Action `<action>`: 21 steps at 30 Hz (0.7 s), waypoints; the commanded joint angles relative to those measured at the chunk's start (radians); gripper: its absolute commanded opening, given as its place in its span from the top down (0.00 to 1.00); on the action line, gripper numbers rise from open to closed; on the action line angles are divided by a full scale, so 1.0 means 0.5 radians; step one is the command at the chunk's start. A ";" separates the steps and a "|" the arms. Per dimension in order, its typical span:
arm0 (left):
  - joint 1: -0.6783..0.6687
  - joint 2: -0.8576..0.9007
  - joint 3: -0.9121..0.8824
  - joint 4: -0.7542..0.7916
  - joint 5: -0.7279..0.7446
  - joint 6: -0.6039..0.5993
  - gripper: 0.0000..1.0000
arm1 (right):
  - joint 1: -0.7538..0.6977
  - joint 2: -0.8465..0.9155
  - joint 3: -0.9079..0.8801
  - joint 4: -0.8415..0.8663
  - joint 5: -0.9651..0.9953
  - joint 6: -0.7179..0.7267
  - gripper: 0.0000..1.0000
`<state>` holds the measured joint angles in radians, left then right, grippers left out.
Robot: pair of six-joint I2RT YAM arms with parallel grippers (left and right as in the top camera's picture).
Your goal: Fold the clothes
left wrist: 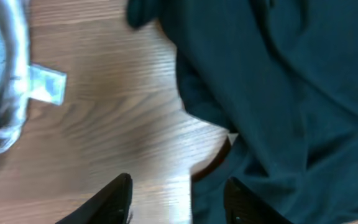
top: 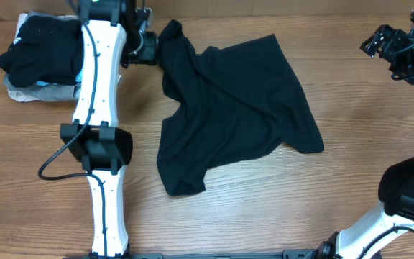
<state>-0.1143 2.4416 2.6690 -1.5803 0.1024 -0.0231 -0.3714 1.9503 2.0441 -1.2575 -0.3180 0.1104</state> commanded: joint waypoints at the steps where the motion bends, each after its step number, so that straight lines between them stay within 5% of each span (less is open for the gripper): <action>1: -0.066 -0.018 -0.296 0.137 0.041 0.112 0.51 | 0.000 -0.051 0.035 0.006 -0.024 -0.022 0.01; 11: -0.108 -0.017 -0.948 0.802 0.062 0.145 0.30 | 0.000 -0.051 0.035 0.027 0.007 -0.021 0.01; 21: -0.109 -0.017 -1.238 1.094 0.104 0.137 0.52 | 0.000 -0.051 0.035 0.031 0.022 -0.021 0.00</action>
<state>-0.1688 2.4420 2.0705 -1.0397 0.1398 0.0368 -0.3714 1.9503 2.0441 -1.2488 -0.3096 0.1070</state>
